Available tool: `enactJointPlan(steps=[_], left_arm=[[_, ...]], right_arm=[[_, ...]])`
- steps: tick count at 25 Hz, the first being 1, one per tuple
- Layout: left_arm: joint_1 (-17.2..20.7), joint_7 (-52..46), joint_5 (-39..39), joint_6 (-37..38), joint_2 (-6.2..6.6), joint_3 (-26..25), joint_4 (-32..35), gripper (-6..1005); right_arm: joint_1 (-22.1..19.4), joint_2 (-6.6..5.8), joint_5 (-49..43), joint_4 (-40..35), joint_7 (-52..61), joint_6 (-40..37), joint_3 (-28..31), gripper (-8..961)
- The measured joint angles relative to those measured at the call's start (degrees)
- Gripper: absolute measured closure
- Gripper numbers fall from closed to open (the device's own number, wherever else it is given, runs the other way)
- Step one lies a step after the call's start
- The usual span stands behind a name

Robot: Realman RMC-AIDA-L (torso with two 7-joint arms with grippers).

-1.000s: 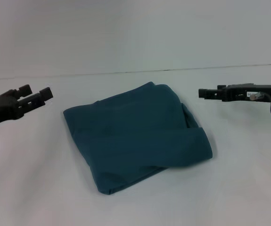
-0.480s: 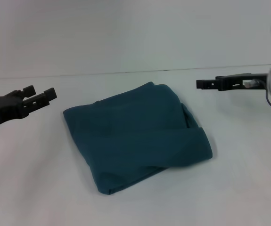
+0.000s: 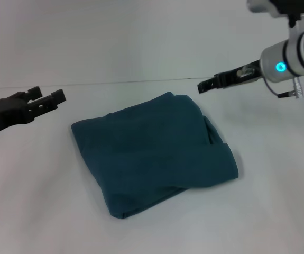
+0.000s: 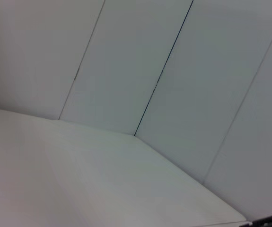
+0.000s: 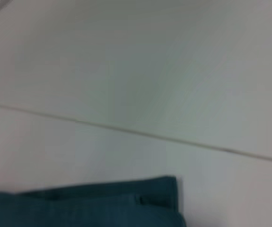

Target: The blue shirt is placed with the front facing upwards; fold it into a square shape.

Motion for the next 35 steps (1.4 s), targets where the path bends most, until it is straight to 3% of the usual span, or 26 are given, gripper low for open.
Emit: enactJointPlan(steps=[9,23,35], left_arm=[[0.13,-0.12,0.28,0.65,-0.38,0.63,-0.18,122],[0.45,-1.42,0.23,1.02,-0.24,0.61,-0.17,122],[0.99,-1.2,0.42,1.47,-0.05,0.27,0.16,123]], right_arm=[[0.3,0.9,-1.04,1.23,4.61,-0.54,-1.82,153],[1.89,1.89,4.62,10.9,-0.88,12.05,-1.91,198],[0.59,4.06,8.22,13.67,-3.07,16.69,-1.95,197]])
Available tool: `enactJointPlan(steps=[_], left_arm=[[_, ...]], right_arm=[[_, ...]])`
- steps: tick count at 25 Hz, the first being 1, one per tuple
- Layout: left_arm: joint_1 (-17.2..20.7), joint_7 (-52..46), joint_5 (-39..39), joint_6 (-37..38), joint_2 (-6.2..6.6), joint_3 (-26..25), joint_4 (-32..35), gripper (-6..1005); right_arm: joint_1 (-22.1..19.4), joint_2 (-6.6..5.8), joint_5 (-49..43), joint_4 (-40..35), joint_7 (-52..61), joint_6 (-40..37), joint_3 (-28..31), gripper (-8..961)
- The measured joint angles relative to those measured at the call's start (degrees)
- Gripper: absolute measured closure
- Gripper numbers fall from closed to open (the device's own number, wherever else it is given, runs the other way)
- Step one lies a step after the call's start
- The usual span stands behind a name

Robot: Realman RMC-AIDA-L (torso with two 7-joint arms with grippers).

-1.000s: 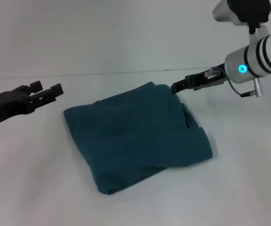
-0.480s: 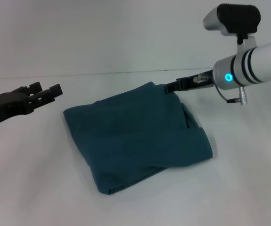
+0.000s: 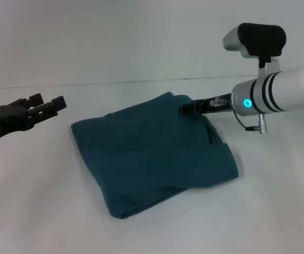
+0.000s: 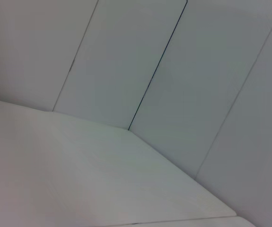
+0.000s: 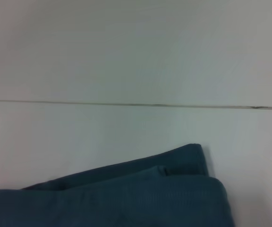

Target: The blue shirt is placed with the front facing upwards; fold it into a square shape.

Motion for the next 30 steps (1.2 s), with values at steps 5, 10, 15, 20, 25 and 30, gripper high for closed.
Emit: enactJointPlan(steps=[5,10,15,20,25,30], left_arm=[[0.22,0.05,0.0,0.0,0.0,0.04,-0.02,122],[0.25,0.07,0.0,0.04,0.0,0.17,0.09,123],[0.24,0.15,0.0,0.22,0.01,0.02,0.12,122],[0.24,0.19,0.0,0.43,0.05,0.01,0.2,122],[0.31,0.33,0.0,0.44,0.08,-0.08,0.2,123],[0.33,0.45,0.0,0.43,0.09,-0.08,0.08,122]], right_arm=[[-0.34,0.79,0.0,0.03,0.13,1.24,0.15,217],[-0.62,1.2,0.31,0.04,0.45,2.01,0.24,220],[-0.84,1.35,2.99,-0.3,-0.06,2.37,0.15,352],[-0.95,1.42,4.07,-0.59,-0.24,2.63,-0.08,556],[-0.96,1.42,4.17,-0.6,-0.36,2.63,-0.16,701],[-0.96,1.39,4.13,-0.57,-0.37,2.77,-0.2,829]])
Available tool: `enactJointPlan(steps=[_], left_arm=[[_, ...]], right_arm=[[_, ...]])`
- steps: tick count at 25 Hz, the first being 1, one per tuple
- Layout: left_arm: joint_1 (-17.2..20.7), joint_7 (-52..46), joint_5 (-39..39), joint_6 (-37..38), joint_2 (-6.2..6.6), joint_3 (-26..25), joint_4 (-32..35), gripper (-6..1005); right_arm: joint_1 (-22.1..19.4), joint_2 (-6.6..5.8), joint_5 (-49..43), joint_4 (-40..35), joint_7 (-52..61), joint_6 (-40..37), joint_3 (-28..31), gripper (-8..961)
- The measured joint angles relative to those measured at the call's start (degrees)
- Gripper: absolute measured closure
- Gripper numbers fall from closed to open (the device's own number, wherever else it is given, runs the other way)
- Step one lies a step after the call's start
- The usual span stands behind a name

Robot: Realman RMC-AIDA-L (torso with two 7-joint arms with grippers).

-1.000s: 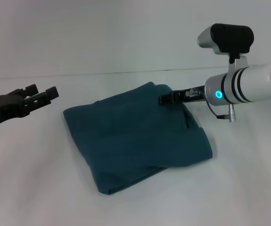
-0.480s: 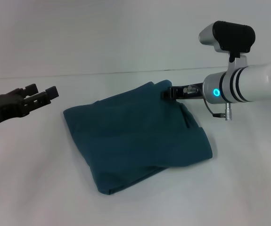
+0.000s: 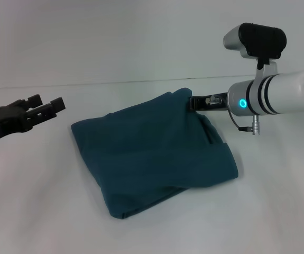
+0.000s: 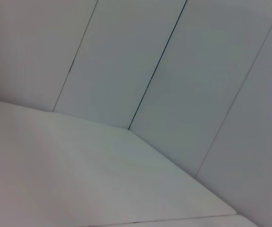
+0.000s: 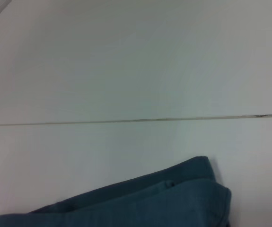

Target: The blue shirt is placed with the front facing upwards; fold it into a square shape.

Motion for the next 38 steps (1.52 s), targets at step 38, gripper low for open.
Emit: enactJointPlan(steps=[38], left_arm=[[-0.24,0.44,-0.07,-0.79,-0.16,0.28,-0.32,123]], right_arm=[[1.14,0.51,6.38,-1.34,-7.68,9.76,-3.08,767]])
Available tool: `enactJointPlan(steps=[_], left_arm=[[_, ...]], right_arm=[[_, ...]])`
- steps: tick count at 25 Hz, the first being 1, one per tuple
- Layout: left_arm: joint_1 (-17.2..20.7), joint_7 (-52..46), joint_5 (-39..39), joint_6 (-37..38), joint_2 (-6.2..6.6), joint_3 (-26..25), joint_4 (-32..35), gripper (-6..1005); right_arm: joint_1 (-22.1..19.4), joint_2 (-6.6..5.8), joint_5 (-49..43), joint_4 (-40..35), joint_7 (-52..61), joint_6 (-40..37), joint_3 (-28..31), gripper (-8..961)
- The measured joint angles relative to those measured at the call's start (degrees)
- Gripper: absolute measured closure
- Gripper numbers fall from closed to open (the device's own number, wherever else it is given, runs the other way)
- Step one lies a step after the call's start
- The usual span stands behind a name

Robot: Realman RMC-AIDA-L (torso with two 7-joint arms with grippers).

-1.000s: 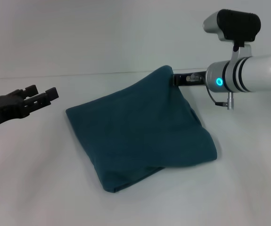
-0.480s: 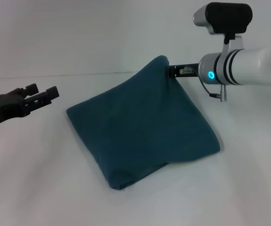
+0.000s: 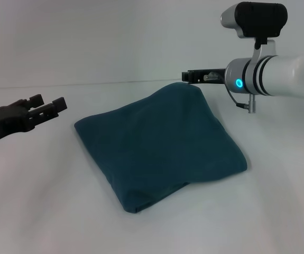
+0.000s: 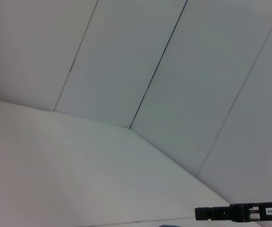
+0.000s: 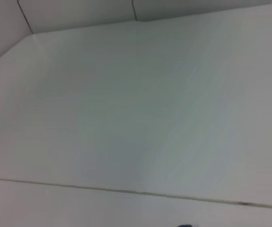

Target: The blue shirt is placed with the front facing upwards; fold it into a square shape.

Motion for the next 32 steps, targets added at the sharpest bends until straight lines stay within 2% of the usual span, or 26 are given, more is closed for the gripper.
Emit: enactJointPlan(steps=[8,14,19,24,27,32], left_arm=[[0.15,-0.04,-0.11,-0.53,-0.06,-0.11,-0.01,122],[0.16,0.13,-0.38,-3.24,-0.09,-0.25,0.17,122],[0.14,0.33,-0.09,-3.4,0.12,-0.27,0.7,123],[0.26,2.78,0.02,-1.65,0.22,0.03,2.02,123],[0.01,4.08,0.87,0.39,0.85,0.13,2.22,122],[-0.46,7.64,3.61,6.72,1.73,0.12,3.34,122]], right_arm=[[-0.2,-0.19,0.44,-2.08,-3.09,-0.16,-0.12,421],[-1.83,-0.28,0.5,-5.88,-5.35,-1.31,-2.28,275],[-5.39,-0.09,3.37,-13.04,-11.3,-6.12,-4.15,151],[-11.19,-0.56,14.43,-19.57,-25.23,-15.87,-4.04,16],[-15.22,-0.88,19.01,-23.8,-34.09,-24.77,-3.93,22],[-18.69,-2.13,19.87,-26.77,-41.64,-40.93,-3.83,22]])
